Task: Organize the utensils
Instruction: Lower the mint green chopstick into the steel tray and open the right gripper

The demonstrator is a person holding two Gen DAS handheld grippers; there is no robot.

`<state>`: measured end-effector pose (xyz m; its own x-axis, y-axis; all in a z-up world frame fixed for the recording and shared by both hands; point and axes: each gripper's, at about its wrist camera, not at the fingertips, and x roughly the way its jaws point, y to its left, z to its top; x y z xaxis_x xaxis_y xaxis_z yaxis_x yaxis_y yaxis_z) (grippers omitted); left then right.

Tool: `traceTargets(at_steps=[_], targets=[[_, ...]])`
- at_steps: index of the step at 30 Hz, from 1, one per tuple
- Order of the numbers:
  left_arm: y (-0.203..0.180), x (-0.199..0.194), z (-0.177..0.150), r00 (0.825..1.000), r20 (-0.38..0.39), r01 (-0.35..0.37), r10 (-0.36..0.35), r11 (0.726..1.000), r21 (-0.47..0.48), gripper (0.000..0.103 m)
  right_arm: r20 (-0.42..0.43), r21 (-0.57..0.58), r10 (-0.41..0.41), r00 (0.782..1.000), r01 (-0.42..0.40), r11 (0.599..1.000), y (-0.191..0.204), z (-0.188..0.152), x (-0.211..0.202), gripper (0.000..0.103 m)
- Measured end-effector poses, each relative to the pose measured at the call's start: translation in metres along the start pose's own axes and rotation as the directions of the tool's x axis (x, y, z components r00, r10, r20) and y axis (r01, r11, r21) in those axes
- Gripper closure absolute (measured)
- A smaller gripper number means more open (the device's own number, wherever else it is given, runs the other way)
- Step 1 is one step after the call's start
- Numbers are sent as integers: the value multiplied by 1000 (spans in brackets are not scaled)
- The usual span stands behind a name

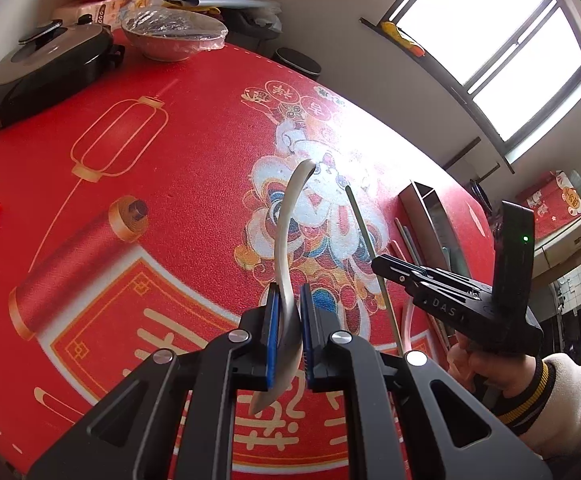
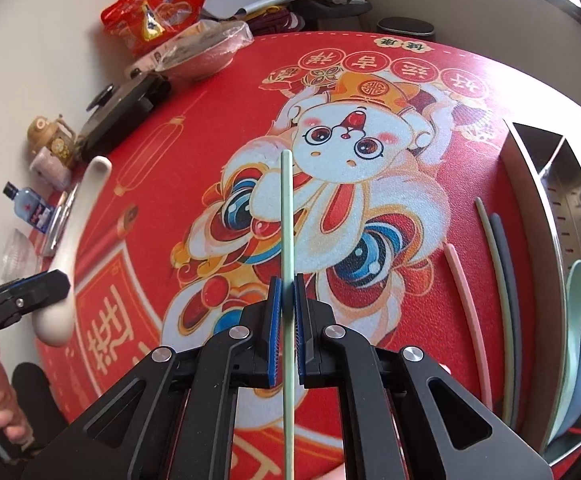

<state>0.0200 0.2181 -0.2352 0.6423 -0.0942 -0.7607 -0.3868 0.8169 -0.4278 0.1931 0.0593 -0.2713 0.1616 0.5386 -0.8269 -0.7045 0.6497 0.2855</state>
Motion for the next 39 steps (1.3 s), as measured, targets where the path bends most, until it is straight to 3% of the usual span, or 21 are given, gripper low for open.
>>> traceTargets(at_steps=[7, 18, 27, 39], targets=[[-19, 4, -2, 1000, -10, 9, -8, 1000, 29, 93, 72, 33, -9, 997, 7, 999, -30, -7, -43, 97], [-56, 8, -9, 1000, -9, 14, -14, 998, 69, 93, 165, 170, -125, 978, 97, 981, -132, 6, -98, 97], [-69, 6, -23, 1000, -10, -12, 13, 999, 52, 93, 115, 172, -167, 979, 146, 974, -176, 5, -81, 97], [-72, 3, -37, 999, -8, -43, 43, 999, 10, 93, 85, 218, -108, 991, 88, 972, -188, 9, -57, 97]])
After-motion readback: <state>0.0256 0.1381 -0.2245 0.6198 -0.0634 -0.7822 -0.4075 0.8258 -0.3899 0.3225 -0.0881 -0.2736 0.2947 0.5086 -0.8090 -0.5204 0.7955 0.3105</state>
